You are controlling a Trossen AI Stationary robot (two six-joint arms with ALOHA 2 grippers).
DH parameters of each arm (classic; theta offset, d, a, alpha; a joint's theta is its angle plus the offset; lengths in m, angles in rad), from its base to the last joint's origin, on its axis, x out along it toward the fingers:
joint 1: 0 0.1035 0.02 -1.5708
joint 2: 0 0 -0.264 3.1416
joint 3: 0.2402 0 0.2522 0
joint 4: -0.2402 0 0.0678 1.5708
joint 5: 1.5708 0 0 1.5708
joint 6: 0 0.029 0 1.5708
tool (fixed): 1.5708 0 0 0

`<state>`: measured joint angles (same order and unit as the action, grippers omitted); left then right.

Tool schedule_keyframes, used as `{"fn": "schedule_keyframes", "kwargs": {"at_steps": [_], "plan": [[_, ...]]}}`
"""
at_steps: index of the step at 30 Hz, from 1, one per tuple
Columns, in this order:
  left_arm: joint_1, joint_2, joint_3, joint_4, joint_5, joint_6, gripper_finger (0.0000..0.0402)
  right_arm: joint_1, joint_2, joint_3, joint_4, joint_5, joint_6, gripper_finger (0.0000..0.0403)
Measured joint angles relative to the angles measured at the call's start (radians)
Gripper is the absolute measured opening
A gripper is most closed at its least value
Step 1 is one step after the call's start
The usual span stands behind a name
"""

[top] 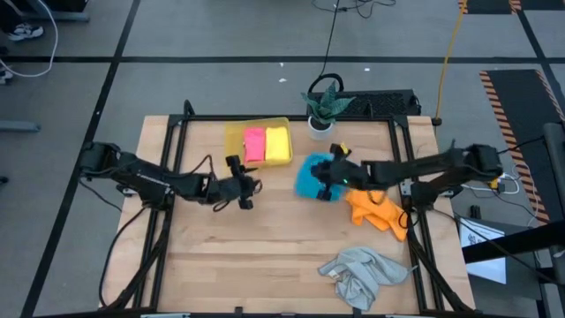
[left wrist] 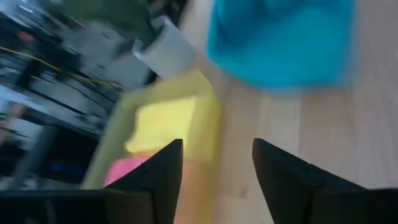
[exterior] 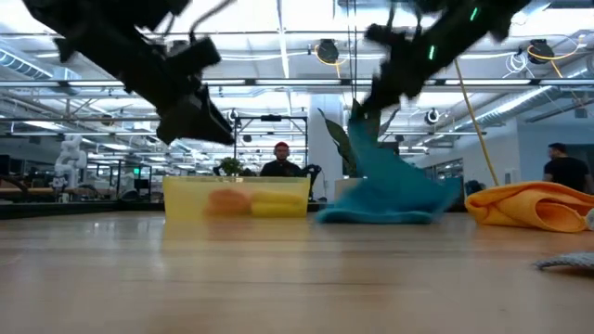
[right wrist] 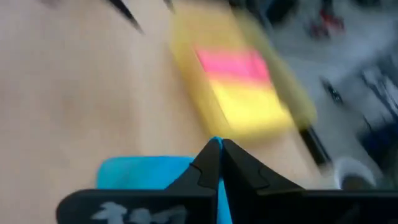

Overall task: Fold microfiber towels
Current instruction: Fold the blue microfiber cloth

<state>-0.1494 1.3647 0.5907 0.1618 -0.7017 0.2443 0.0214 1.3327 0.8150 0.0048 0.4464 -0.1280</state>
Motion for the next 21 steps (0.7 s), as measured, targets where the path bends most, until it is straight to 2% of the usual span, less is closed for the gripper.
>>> {"fn": "schedule_keyframes", "kwargs": {"at_steps": [3, 7, 12, 16, 21], "plan": [[-0.123, 0.0, 0.0, 0.072, -0.163, 0.009, 0.0178, 0.111, -0.052, 0.039, 0.06, -0.002, -0.023, 0.0002], [-0.274, 0.0, 0.0, 0.252, -0.32, 0.163, 0.0158, 0.212, -0.095, 0.056, 0.193, -0.003, -0.083, 0.0002], [-0.39, 0.0, 0.0, 0.389, -0.336, 0.257, 0.0146, 0.263, -0.1, 0.056, 0.287, -0.002, -0.104, 0.0002], [-0.435, 0.0, 0.0, 0.381, -0.336, 0.273, 0.0145, 0.279, -0.085, 0.037, 0.209, -0.002, -0.054, 0.0002], [-0.449, 0.0, 0.0, 0.325, -0.311, 0.227, 0.0145, 0.312, -0.084, -0.06, 0.153, 0.002, -0.012, 0.0002]]}}
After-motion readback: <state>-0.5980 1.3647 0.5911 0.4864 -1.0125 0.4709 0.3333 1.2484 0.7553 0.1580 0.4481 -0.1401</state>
